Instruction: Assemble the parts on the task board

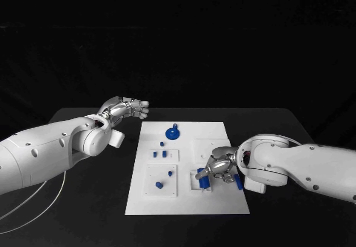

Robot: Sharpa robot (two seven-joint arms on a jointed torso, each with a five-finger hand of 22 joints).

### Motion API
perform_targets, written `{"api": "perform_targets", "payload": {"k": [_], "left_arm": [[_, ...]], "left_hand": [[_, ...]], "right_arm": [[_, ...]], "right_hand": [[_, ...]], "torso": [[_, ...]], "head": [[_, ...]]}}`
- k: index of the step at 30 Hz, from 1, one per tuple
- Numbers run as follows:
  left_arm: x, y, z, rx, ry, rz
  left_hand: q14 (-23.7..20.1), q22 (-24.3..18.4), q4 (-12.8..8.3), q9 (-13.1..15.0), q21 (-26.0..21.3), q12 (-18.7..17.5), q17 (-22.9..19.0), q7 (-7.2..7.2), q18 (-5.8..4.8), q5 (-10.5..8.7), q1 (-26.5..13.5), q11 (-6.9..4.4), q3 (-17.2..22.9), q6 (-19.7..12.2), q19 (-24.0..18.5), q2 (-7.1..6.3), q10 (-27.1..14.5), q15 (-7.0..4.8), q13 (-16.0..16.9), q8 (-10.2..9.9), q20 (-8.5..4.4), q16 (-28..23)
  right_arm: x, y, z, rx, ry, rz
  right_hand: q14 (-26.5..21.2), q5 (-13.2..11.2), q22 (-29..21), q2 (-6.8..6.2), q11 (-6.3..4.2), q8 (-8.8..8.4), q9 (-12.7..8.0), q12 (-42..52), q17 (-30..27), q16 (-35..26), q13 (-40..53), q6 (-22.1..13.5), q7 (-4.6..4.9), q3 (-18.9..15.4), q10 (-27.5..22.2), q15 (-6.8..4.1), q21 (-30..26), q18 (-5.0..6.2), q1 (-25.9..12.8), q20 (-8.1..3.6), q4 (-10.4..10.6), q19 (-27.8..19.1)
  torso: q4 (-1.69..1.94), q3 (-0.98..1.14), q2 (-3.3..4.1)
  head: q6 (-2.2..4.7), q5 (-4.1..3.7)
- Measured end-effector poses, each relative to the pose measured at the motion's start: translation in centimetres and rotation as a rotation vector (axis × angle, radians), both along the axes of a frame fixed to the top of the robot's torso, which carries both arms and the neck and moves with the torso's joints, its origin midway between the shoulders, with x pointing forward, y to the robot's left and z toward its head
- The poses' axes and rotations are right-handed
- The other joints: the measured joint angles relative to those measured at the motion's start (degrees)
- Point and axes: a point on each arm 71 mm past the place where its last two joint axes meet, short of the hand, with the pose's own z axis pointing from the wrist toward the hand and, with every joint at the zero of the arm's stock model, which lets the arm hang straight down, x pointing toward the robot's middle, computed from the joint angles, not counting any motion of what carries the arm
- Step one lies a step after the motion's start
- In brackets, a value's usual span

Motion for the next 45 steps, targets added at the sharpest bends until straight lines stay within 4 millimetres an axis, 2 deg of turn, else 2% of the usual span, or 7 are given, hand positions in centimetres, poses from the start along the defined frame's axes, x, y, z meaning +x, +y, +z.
{"api": "perform_targets", "payload": {"k": [2, 9, 25, 31, 35, 42, 45], "left_arm": [[0.0, 0.0, 0.0, 0.000, 0.000, -0.001], [0.0, -0.2, 0.0, -0.001, 0.002, -0.006], [0.0, -0.1, 0.0, -0.001, 0.005, -0.007], [0.0, -0.1, 0.0, -0.001, 0.006, -0.007], [0.0, -0.1, 0.0, -0.001, 0.006, -0.008], [0.0, -0.1, 0.0, 0.000, 0.007, -0.007], [0.0, -0.1, 0.0, 0.000, 0.007, -0.007]], "left_hand": [[0.00, 0.00, 0.00, -0.02, 0.00, 0.00, 0.03, 0.00, 0.00, 0.00, 0.00, 0.00, 0.00, 0.00, 0.00, 0.00, 0.00, 0.00, 0.00, 0.00, 0.00, -0.20], [0.00, 0.05, 0.00, -0.06, 0.00, 0.00, 0.06, 0.00, 0.00, 0.00, -0.22, 0.00, 0.00, 0.00, 0.00, 0.22, 0.00, 0.00, 0.00, 0.00, 0.00, -0.22], [0.00, 0.10, 0.13, -0.05, 0.00, 0.00, 0.17, 0.00, 0.00, 0.00, -0.23, 0.00, -0.13, 0.00, 0.00, 0.23, 0.00, 0.00, 0.01, 0.00, 0.00, -0.22], [0.00, 0.10, 0.13, -0.05, 0.00, 0.00, 0.17, 0.00, 0.00, 0.00, -0.23, 0.00, -0.13, 0.00, 0.00, 0.23, 0.00, 0.00, 0.01, 0.00, 0.00, -0.22], [0.00, 0.09, 0.13, -0.10, 0.00, 0.00, 0.22, 0.00, 0.00, 0.00, -0.23, 0.00, -0.13, 0.00, 0.00, 0.23, 0.00, 0.00, 0.01, 0.00, 0.00, -0.22], [0.00, 0.14, 0.12, -0.10, 0.00, 0.00, 0.22, 0.00, 0.00, 0.00, -0.22, 0.22, -0.12, 0.00, 0.00, 0.23, -0.21, 0.00, 0.01, 0.00, 0.00, -0.44], [0.00, 0.14, 0.12, -0.10, 0.00, 0.00, 0.28, 0.00, 0.00, 0.00, -0.22, 0.22, -0.12, 0.00, 0.00, 0.23, -0.22, 0.00, 0.01, 0.00, 0.00, -0.44]], "right_arm": [[0.1, 0.4, -0.1, 0.002, 0.003, 0.004], [0.4, 1.1, -0.5, 0.002, 0.015, 0.011], [0.4, 1.2, -1.2, -0.023, 0.022, 0.022], [0.4, 1.3, -1.2, -0.026, 0.019, 0.025], [0.5, 1.3, -1.3, -0.029, 0.014, 0.026], [0.5, 1.4, -1.3, -0.031, 0.008, 0.027], [0.5, 1.4, -1.3, -0.030, 0.007, 0.027]], "right_hand": [[0.00, 0.00, 0.00, -0.35, 0.05, 0.06, 0.00, -0.28, 0.00, 0.00, 0.01, 0.01, -0.01, -0.24, 0.05, 0.00, 0.00, 0.00, -0.41, 0.00, 0.38, 0.00], [0.19, 0.01, 0.00, -0.26, 0.02, 0.12, -0.01, -0.32, 0.00, 0.00, 0.00, 0.09, -0.09, -0.59, 0.39, -0.18, 0.00, 0.00, -0.75, 0.01, 0.49, 0.00], [0.20, 0.01, 0.00, -0.48, 0.02, 0.32, 0.23, -0.66, -0.05, -0.22, 0.01, 0.18, -0.19, -1.46, 0.39, -0.16, 0.00, 0.01, -1.43, 0.09, 0.70, -0.09], [0.05, 0.00, 0.00, -0.86, 0.02, 0.49, 0.25, -0.90, -0.07, -0.22, 0.02, 0.19, -0.21, -3.22, 0.40, -0.31, 0.00, 0.02, -2.41, 0.10, 0.55, -0.09], [-0.04, 0.01, 0.00, -1.20, 0.01, 0.23, 0.26, -1.16, -0.10, -0.36, 0.22, 0.28, -0.30, -6.04, 0.41, -0.40, 0.00, 0.04, -3.65, 0.06, -0.23, -0.13], [-0.30, 0.01, 0.00, 1.03, 0.01, 0.10, 0.42, -1.56, -0.10, -0.51, 0.80, 0.17, -0.40, -13.92, 0.40, -0.66, 0.00, 0.03, -6.12, -0.81, -5.09, -1.27], [-0.34, 0.01, 0.00, 1.24, 0.01, -0.10, 0.58, -1.56, -0.10, -0.51, 0.86, 0.07, -0.49, -15.01, 0.40, -0.69, 0.00, 0.01, -6.33, -0.84, -6.05, -1.44]], "torso": [[-0.01, -0.03, 0.00], [0.01, -0.04, 0.00], [-0.07, 0.01, 0.01], [-0.09, 0.01, 0.01], [-0.12, 0.01, 0.02], [-0.10, 0.00, 0.02], [-0.09, 0.00, 0.02]], "head": [[-0.01, 0.07], [-0.06, 0.29], [-0.31, 0.67], [-0.41, 0.86], [-0.46, 0.88], [-0.48, 0.91], [-0.48, 0.94]]}}
